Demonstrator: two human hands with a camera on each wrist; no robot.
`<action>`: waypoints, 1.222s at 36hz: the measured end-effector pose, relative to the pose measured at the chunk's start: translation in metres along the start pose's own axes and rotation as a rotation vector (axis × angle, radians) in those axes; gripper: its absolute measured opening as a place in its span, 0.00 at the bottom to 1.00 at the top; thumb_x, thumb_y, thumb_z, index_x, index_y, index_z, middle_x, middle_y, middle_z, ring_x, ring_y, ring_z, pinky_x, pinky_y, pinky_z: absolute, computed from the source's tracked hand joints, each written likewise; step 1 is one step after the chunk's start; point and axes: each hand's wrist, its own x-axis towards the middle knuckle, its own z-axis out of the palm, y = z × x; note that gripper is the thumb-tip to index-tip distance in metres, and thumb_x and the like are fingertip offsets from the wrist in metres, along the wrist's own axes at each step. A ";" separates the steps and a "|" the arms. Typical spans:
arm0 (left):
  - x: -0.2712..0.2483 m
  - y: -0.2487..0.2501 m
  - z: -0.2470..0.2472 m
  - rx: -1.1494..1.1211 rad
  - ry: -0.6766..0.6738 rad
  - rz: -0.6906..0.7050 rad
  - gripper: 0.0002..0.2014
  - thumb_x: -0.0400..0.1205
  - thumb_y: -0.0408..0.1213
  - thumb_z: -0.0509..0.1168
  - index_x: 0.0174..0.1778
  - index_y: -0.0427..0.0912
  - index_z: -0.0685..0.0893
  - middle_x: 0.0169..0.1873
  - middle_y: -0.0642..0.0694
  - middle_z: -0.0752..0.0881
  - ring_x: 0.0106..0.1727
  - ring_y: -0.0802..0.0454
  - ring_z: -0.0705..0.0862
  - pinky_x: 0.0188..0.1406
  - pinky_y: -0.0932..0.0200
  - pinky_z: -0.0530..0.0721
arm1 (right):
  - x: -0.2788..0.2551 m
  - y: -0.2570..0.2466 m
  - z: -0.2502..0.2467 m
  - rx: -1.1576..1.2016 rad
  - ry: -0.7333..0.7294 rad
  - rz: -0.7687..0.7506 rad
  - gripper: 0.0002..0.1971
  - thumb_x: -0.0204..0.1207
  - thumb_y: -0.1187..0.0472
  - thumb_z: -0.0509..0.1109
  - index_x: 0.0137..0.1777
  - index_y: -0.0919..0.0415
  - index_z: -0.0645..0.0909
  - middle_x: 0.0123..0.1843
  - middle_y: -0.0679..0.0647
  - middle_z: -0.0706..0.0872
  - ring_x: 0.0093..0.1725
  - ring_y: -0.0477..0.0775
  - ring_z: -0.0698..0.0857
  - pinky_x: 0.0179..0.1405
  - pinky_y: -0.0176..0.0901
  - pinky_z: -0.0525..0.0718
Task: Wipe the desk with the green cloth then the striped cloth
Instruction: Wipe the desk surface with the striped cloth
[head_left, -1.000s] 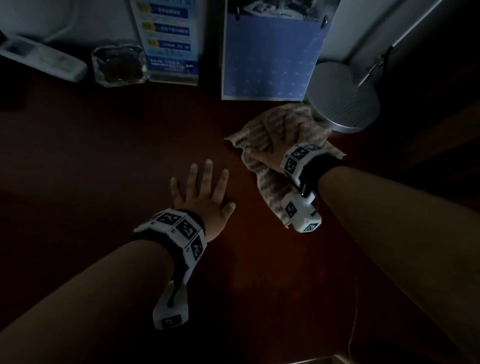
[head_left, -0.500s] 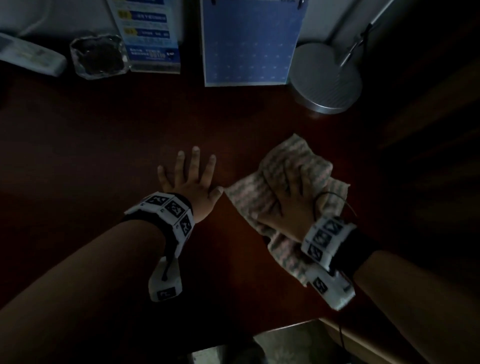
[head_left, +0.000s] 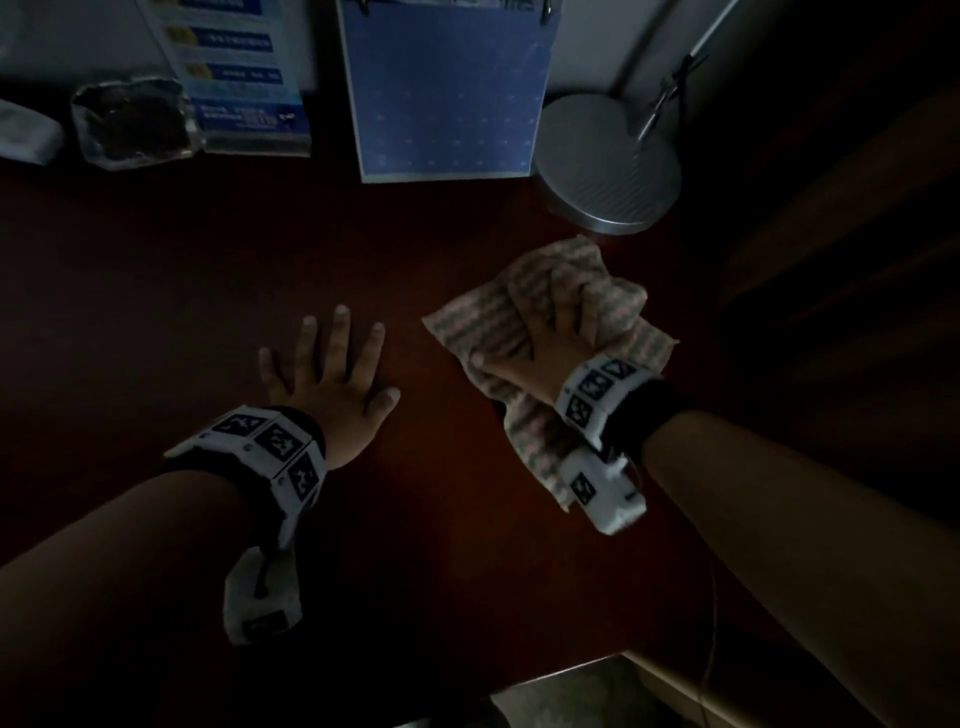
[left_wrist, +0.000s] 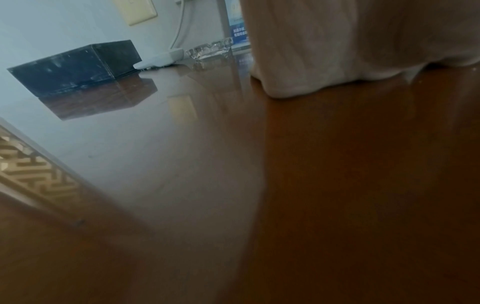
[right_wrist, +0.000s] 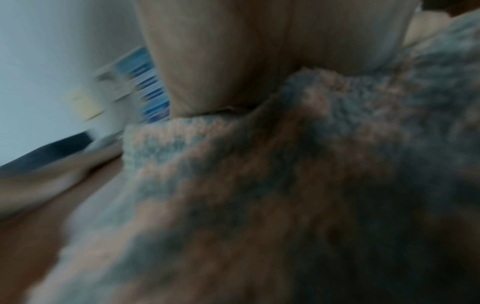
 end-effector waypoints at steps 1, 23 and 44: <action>0.001 0.000 0.001 0.005 0.001 -0.003 0.32 0.84 0.62 0.37 0.77 0.61 0.25 0.76 0.52 0.20 0.79 0.45 0.24 0.75 0.30 0.34 | 0.005 -0.002 -0.008 0.002 -0.003 0.007 0.52 0.64 0.21 0.57 0.78 0.35 0.28 0.80 0.46 0.22 0.79 0.62 0.25 0.71 0.79 0.34; -0.001 0.000 0.000 0.022 -0.013 -0.015 0.32 0.83 0.62 0.36 0.76 0.61 0.23 0.75 0.51 0.19 0.78 0.44 0.23 0.74 0.30 0.33 | 0.026 0.104 -0.020 -0.198 0.222 0.161 0.49 0.71 0.25 0.50 0.84 0.57 0.46 0.85 0.61 0.44 0.83 0.66 0.44 0.78 0.72 0.42; -0.004 0.001 -0.005 0.028 -0.038 -0.006 0.32 0.84 0.61 0.36 0.77 0.60 0.24 0.75 0.51 0.18 0.78 0.44 0.22 0.75 0.30 0.33 | 0.039 0.081 -0.027 -0.140 0.104 0.090 0.57 0.53 0.14 0.35 0.79 0.43 0.26 0.82 0.51 0.26 0.81 0.60 0.29 0.78 0.62 0.30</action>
